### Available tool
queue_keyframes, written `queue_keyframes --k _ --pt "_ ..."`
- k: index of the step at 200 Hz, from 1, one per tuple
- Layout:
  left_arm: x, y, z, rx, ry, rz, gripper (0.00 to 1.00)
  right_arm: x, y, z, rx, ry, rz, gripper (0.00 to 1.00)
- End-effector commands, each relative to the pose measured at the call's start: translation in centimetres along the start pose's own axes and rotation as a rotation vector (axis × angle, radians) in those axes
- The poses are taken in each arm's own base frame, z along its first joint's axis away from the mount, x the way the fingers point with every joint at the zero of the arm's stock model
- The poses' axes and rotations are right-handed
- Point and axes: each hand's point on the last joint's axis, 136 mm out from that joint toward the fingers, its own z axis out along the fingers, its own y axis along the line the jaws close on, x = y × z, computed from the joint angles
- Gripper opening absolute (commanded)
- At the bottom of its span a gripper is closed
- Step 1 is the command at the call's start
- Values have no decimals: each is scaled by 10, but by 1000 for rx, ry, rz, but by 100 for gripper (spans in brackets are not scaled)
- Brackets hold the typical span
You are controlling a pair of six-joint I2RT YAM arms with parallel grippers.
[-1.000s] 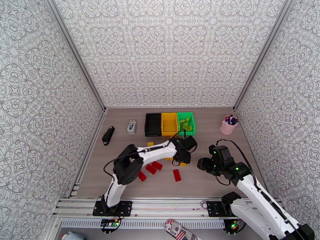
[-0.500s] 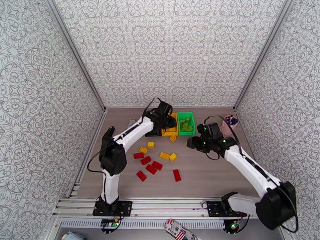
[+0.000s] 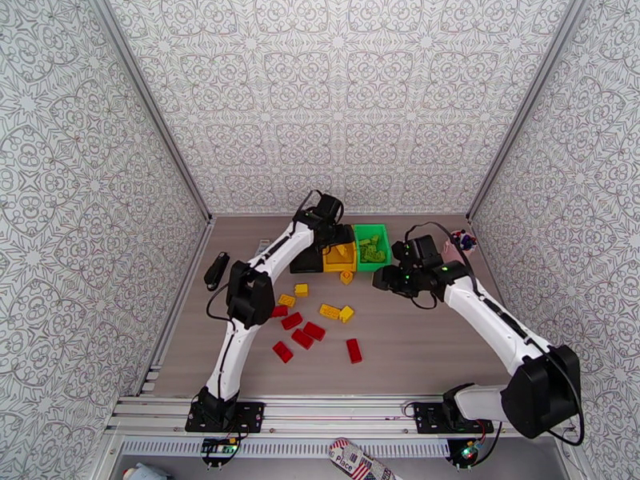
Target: Sort the legos into containers by color
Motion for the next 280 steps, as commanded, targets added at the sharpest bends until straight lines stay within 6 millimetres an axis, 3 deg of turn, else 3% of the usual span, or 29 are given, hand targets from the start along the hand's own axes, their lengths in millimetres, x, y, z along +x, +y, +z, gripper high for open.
queue_keyframes --k 1,13,56,94,121,163,213,280 --pt "3 -15 -37 -3 -45 67 75 8 -8 -23 36 -31 -29 64" --pt "10 -24 -52 4 -62 99 76 13 -10 -28 45 -39 -34 66" --pt "86 -24 -60 -40 49 257 81 32 -18 -33 41 -25 -50 73" --pt "162 -16 -55 -42 172 378 81 57 -24 -19 -8 33 -36 72" --pt "196 0 -45 -52 233 387 80 76 -26 -8 -61 75 -9 68" --pt "220 6 -29 -71 283 460 81 94 -34 -8 -61 100 4 68" --pt "231 6 -14 -112 323 560 80 107 -41 -2 -65 122 30 67" --pt "244 7 -2 -142 364 616 67 108 -43 2 -66 130 39 64"
